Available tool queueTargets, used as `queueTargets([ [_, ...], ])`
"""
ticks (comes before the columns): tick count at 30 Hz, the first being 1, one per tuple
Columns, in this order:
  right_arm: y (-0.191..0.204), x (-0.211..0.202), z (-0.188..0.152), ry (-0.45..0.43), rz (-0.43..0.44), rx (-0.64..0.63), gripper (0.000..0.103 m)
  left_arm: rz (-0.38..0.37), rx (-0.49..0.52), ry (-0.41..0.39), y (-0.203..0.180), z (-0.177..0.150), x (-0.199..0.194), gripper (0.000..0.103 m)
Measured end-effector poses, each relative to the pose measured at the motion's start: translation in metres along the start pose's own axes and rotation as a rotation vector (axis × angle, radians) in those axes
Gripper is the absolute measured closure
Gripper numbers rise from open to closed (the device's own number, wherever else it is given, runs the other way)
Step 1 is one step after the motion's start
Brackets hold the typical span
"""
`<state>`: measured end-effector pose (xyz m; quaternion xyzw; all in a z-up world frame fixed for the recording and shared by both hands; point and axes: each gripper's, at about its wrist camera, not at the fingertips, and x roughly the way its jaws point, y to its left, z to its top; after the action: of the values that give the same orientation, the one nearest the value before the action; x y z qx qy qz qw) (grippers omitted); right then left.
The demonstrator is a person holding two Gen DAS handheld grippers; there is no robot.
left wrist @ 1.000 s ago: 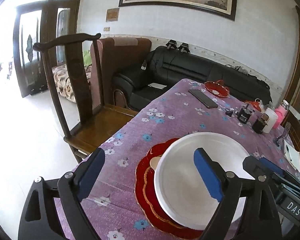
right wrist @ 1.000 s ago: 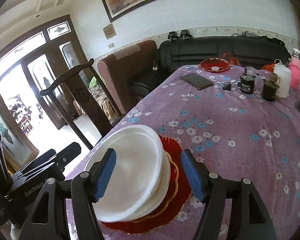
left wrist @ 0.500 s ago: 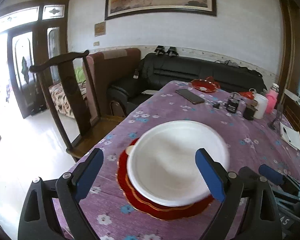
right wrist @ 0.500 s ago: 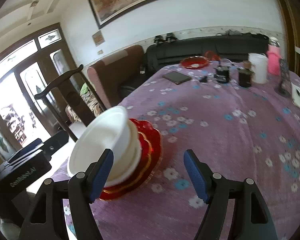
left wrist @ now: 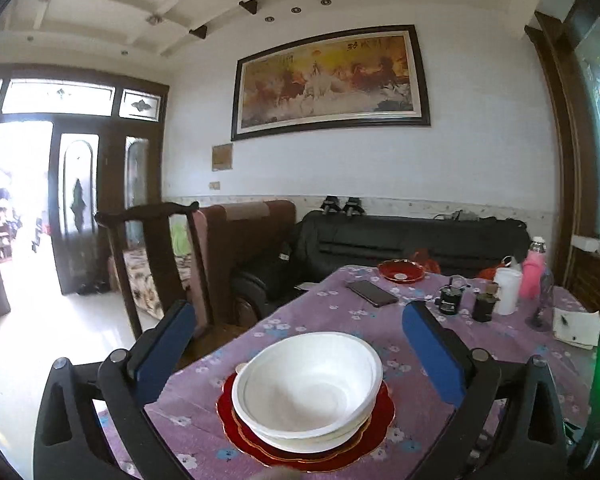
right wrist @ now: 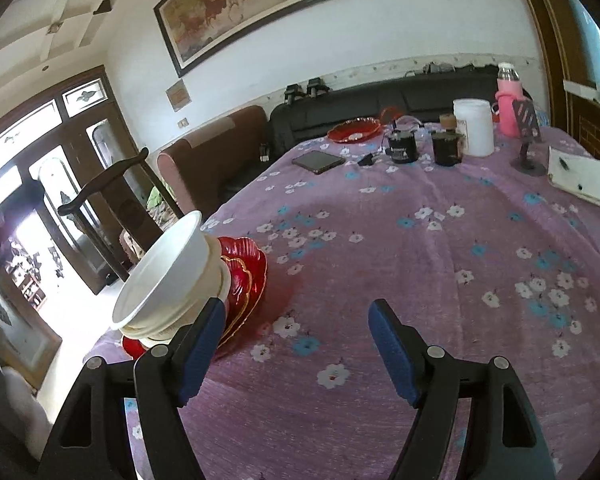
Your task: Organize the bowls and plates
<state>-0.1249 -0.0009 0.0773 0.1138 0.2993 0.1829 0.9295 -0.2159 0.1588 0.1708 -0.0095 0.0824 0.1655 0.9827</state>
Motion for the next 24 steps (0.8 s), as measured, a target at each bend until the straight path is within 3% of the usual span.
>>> queueTargets([
  [4,0.003,-0.006,0.001,-0.024,0.003,-0.039,0.024,-0.105,-0.005,0.122,-0.011,0.004,0.017,0.0],
  [8,0.011,-0.009,0.001,-0.032,-0.021,-0.109,0.017,-0.109,-0.01,0.219,-0.019,-0.003,0.035,0.0],
  [12,0.018,-0.004,0.002,-0.003,-0.037,-0.176,0.016,-0.127,0.004,0.332,-0.028,-0.014,0.049,0.0],
  [16,0.019,0.0,0.006,0.023,-0.056,-0.191,0.016,-0.129,0.022,0.383,-0.034,-0.023,0.054,0.0],
  [24,0.021,0.006,0.008,0.044,-0.055,-0.189,0.016,-0.104,0.031,0.406,-0.029,-0.024,0.057,0.0],
])
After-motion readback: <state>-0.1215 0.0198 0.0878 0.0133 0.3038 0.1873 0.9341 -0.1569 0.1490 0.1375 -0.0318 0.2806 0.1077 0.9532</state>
